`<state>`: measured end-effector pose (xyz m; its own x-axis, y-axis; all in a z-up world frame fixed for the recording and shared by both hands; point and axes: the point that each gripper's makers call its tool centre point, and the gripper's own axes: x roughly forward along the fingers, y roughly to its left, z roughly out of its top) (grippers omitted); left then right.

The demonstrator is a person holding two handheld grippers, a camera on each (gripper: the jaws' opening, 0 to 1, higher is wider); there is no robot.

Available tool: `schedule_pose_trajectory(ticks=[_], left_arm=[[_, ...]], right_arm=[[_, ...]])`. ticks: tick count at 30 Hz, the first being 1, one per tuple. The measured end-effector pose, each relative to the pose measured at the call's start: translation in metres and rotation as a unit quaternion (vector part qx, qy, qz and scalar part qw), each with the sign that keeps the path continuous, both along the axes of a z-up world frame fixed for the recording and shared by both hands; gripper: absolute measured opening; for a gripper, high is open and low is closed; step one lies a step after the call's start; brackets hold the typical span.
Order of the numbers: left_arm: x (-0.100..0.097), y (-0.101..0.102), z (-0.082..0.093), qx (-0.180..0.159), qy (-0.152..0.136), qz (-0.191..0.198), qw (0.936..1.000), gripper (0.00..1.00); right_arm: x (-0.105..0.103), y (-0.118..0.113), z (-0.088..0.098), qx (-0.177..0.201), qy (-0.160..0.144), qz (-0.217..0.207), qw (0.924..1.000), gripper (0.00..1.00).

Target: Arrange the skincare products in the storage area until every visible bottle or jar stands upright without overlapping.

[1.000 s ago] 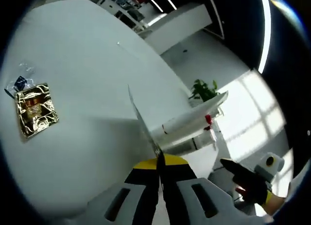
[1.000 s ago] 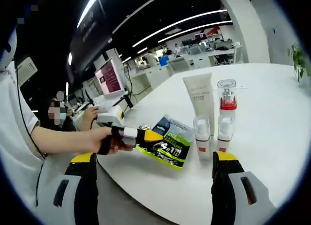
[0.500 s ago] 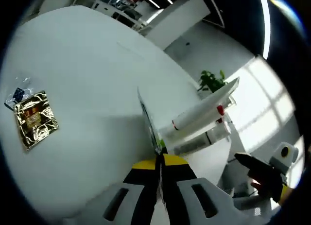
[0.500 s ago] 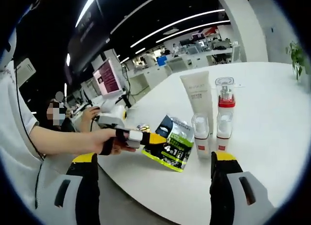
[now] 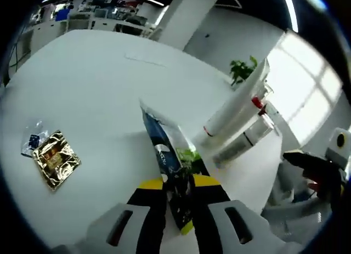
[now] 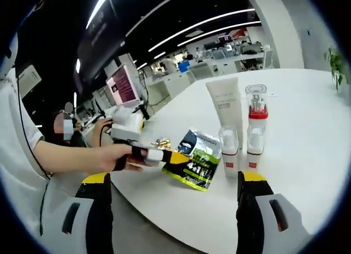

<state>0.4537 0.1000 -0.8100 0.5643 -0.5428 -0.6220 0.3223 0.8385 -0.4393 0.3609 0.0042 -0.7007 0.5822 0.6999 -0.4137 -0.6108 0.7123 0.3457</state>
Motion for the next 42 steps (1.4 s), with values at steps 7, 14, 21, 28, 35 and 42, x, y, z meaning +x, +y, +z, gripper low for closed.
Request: schedule_pose_trajectory(ticks=[7,14,21,28,35,42], left_arm=[[0.0,0.008,-0.009,0.04,-0.005,-0.015,0.9991,0.21],[-0.001,0.016,-0.011,0.075,-0.015,-0.019,0.9969,0.31],[-0.001,0.025,-0.009,0.09,-0.022,-0.02,0.9955,0.34],[-0.003,0.039,-0.004,0.097,-0.027,-0.014,0.9948,0.37],[-0.013,0.064,0.012,0.105,-0.036,0.006,0.9938,0.43],[-0.031,0.089,0.021,0.108,-0.039,0.025,0.993,0.5]], right_arm=[[0.0,-0.001,-0.001,0.0,0.002,-0.002,1.0,0.95],[0.002,-0.003,-0.001,-0.001,0.003,-0.007,1.0,0.95],[0.001,-0.003,-0.002,-0.005,0.002,-0.006,1.0,0.96],[0.004,-0.006,-0.002,-0.009,-0.001,-0.014,0.9999,0.98],[0.004,-0.008,0.0,-0.016,-0.012,-0.014,0.9997,0.98],[0.002,-0.006,-0.003,-0.029,-0.017,-0.002,0.9994,0.99]])
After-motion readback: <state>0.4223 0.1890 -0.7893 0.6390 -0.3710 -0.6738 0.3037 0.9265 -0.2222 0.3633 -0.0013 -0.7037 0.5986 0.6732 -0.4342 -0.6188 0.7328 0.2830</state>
